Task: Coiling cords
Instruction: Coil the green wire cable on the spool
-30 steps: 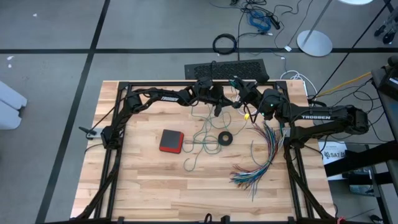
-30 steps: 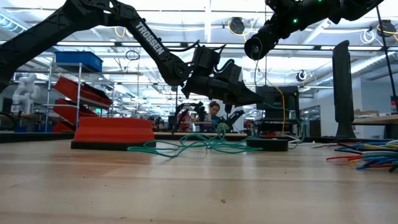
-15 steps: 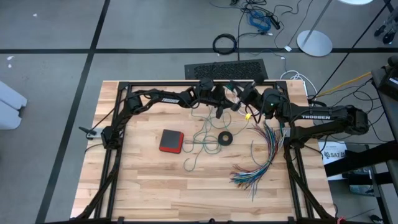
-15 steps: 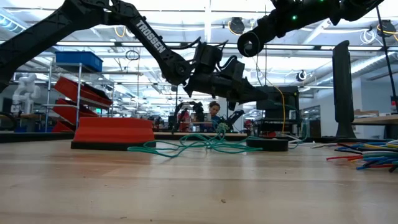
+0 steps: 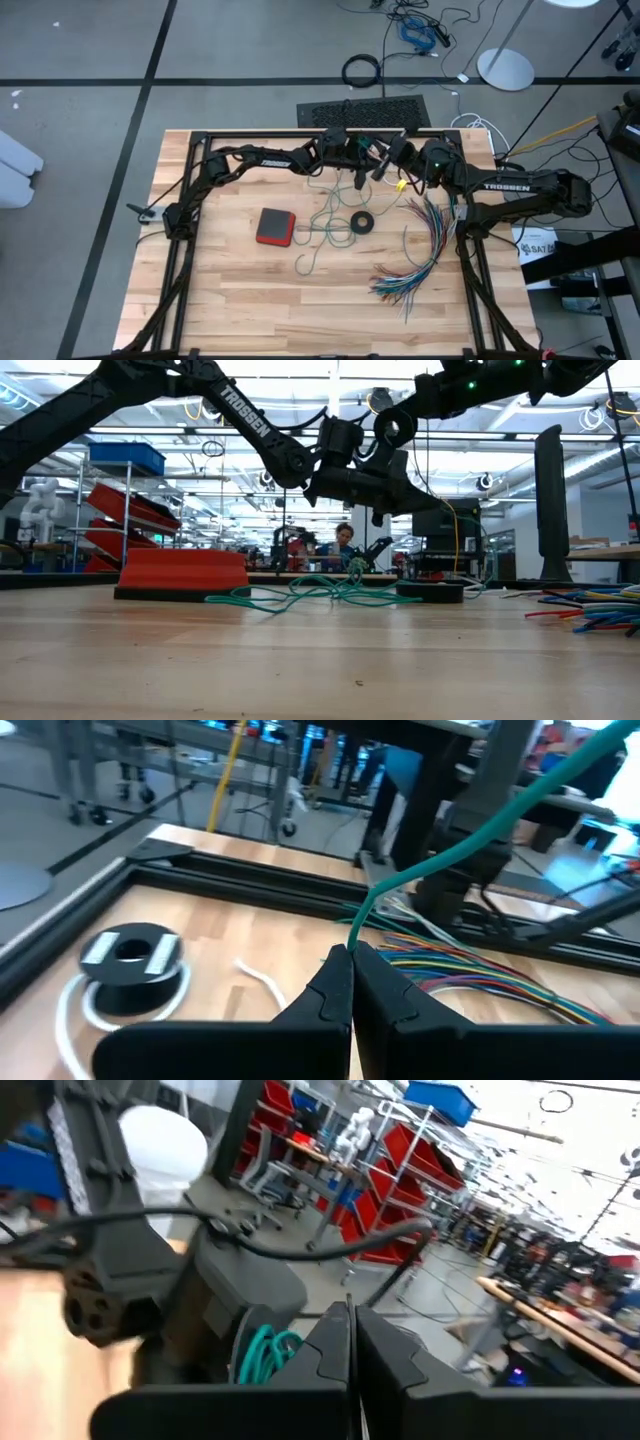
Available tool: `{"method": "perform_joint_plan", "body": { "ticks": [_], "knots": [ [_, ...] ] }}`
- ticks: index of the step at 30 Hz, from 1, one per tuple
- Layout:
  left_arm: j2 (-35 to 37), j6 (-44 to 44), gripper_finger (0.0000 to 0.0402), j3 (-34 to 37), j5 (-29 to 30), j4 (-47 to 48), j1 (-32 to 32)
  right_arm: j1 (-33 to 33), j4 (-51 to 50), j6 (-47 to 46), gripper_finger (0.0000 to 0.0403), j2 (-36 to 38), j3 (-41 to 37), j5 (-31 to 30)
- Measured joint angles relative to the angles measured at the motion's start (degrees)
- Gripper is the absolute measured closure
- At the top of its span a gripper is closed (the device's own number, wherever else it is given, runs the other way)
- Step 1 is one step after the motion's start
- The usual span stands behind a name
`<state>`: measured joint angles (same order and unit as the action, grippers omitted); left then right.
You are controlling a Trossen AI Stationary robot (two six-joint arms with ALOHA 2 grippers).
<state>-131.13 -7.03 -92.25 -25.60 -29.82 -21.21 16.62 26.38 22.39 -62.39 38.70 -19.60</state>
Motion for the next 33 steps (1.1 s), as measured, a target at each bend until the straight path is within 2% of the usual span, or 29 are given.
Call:
{"method": "perform_joint_plan", "body": {
  "ticks": [8, 17, 26, 33],
  "knots": [
    [0.0, -0.17, 0.0401, -0.22, 1.12, 0.58, -0.84, -0.13, 0.05, -2.87, 0.0403, -0.17, -0.03, 5.14],
    [0.04, -0.11, 0.0401, -0.24, 0.57, 5.32, -3.12, -0.11, -2.86, -4.7, 0.0403, 2.3, -0.04, 5.16],
    [0.27, -1.69, 0.0402, -0.22, -4.03, 8.0, -5.43, -0.07, -17.15, -4.18, 0.0403, 10.22, -0.02, 1.91],
    [2.49, -3.05, 0.0402, -0.2, -7.15, 10.52, -7.09, -0.07, -28.94, -5.42, 0.0403, 11.27, 0.0, 1.93]
  ]
}}
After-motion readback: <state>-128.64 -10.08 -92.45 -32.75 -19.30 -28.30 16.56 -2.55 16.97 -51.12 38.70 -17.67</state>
